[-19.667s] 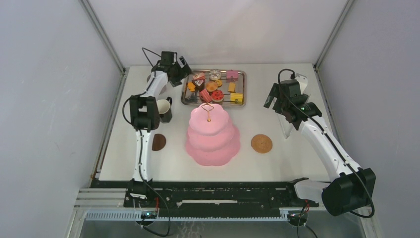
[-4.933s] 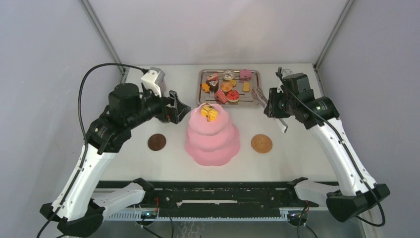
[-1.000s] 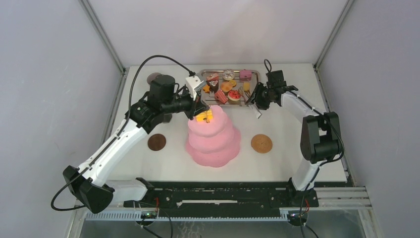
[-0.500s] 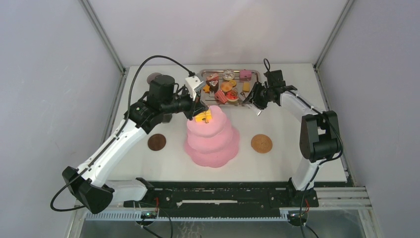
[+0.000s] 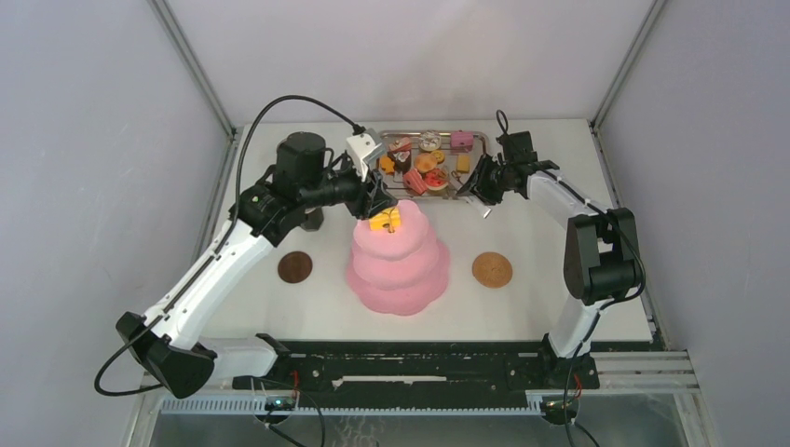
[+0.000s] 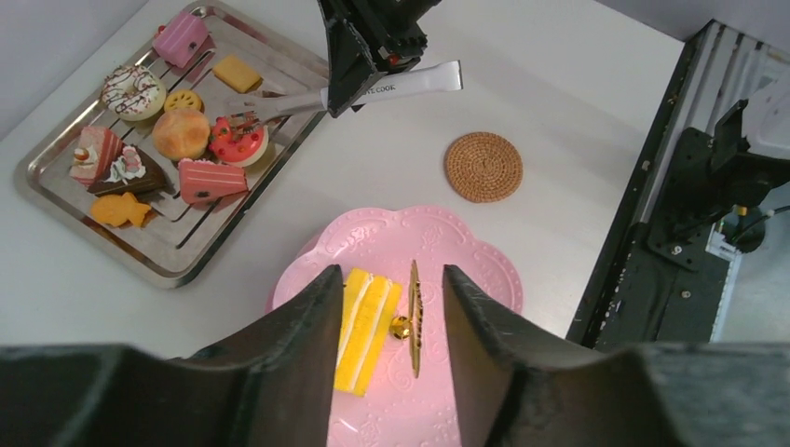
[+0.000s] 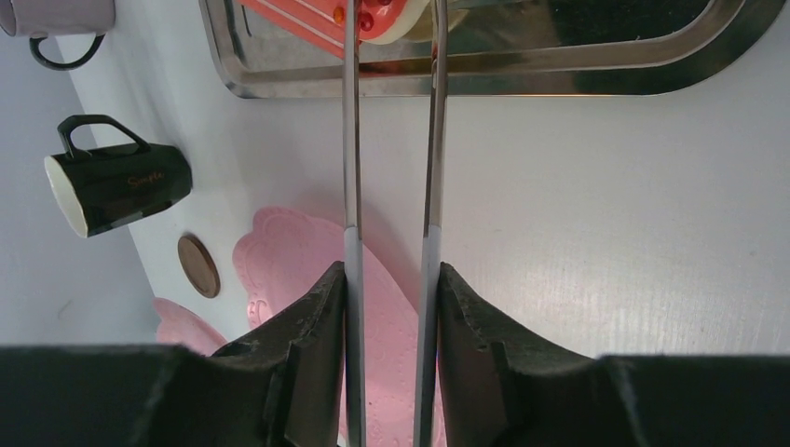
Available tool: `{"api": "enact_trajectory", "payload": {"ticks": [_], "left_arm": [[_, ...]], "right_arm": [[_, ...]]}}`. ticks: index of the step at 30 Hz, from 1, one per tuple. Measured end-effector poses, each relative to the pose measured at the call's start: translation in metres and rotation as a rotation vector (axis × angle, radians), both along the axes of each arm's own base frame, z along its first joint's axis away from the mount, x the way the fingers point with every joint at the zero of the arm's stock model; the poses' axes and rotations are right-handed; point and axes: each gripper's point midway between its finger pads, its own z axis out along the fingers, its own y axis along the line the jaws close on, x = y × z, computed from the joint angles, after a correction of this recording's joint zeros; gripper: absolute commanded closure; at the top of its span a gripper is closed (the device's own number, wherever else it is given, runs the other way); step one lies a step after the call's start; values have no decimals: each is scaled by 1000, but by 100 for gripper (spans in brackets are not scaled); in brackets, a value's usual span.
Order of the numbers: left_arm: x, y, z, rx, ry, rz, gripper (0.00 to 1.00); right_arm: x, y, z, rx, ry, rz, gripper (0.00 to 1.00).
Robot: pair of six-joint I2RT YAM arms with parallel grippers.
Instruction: Serve the afternoon tea
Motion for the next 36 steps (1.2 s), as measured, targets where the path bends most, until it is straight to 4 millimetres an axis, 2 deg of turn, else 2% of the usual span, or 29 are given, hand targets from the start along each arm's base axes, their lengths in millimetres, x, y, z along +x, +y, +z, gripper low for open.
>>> {"api": "enact_trajectory", "payload": {"ticks": [4,7,11,13,18,22,24,29,32,36], "left_arm": [[1,1,0,1,-1,8,42],[2,2,0,2,2,20,38],[2,9,4,4,-11,55,28],[0,15,13,-6,-35,83,17],[-9,35,44,-55,-115,155,12],[-14,53,66,-91,-180,229,8],[-13,64,74,-110,-201,291,5],[0,99,71,-138,-186,520,5],[15,122,61,-153,-130,677,4],[33,156,40,-170,-46,866,4]], "right_arm": [[-1,-2,2,-4,1,-4,100],[-4,-5,12,-7,-11,-13,100],[-9,-15,43,-7,-79,-35,100],[-14,-22,62,-8,-122,-52,100],[-34,-41,103,-30,-221,-84,100],[-68,-55,134,-73,-285,-103,100],[-92,-61,156,-87,-340,-110,100],[-159,-67,211,-78,-520,-88,100],[-196,-62,224,-53,-565,-32,100],[-228,-50,223,-18,-547,69,100]]}}
